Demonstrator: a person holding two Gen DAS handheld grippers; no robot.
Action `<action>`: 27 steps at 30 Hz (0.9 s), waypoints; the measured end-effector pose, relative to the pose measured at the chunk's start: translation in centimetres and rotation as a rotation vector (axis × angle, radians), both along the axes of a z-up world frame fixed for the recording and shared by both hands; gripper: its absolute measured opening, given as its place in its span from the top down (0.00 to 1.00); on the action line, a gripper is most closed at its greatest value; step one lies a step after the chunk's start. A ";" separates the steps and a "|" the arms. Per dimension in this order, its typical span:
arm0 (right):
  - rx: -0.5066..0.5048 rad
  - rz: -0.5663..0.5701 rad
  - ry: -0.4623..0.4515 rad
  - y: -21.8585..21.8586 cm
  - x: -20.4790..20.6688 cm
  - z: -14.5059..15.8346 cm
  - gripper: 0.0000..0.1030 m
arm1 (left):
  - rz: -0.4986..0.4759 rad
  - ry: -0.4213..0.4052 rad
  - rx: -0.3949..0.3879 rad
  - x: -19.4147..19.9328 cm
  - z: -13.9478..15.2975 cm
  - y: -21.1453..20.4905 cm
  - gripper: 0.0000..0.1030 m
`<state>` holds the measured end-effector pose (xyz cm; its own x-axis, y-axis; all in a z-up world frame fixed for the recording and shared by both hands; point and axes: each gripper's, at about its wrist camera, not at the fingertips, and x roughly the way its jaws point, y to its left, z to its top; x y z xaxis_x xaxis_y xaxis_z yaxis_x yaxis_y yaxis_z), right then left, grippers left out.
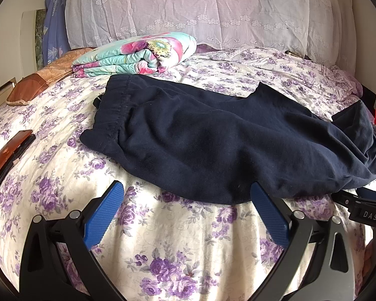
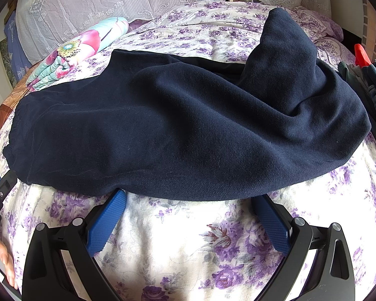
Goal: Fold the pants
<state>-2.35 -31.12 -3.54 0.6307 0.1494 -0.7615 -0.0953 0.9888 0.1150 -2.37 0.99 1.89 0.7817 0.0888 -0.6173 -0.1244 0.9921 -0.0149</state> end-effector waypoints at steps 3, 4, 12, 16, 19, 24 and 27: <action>0.000 0.000 0.000 0.0 0.0 0.0 0.03 | -0.001 0.001 0.000 0.0 0.0 0.0 0.04; 0.000 0.000 0.000 0.0 0.0 0.0 0.03 | -0.001 0.001 0.001 0.0 0.0 0.0 0.04; 0.000 0.000 0.000 0.0 0.0 0.0 0.03 | -0.002 0.005 -0.002 0.1 -0.1 0.0 0.04; 0.000 0.000 0.001 0.0 0.0 0.0 0.03 | -0.011 0.051 -0.009 0.8 -0.8 -0.2 0.04; 0.001 0.000 0.001 0.0 0.0 0.0 0.03 | -0.017 0.114 -0.017 1.8 -1.6 -0.4 0.04; 0.029 0.019 0.002 -0.9 -0.3 0.1 0.03 | -0.028 0.191 -0.018 2.7 -2.6 -0.5 0.04; 0.065 0.021 -0.005 -0.7 -0.3 0.3 0.03 | -0.046 0.247 -0.045 3.2 -3.4 -0.2 0.04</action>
<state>-2.64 -31.85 -3.20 0.6304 0.2119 -0.7468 -0.1167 0.9770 0.1787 0.86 0.78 -1.47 0.6095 0.0247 -0.7924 -0.0848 0.9958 -0.0341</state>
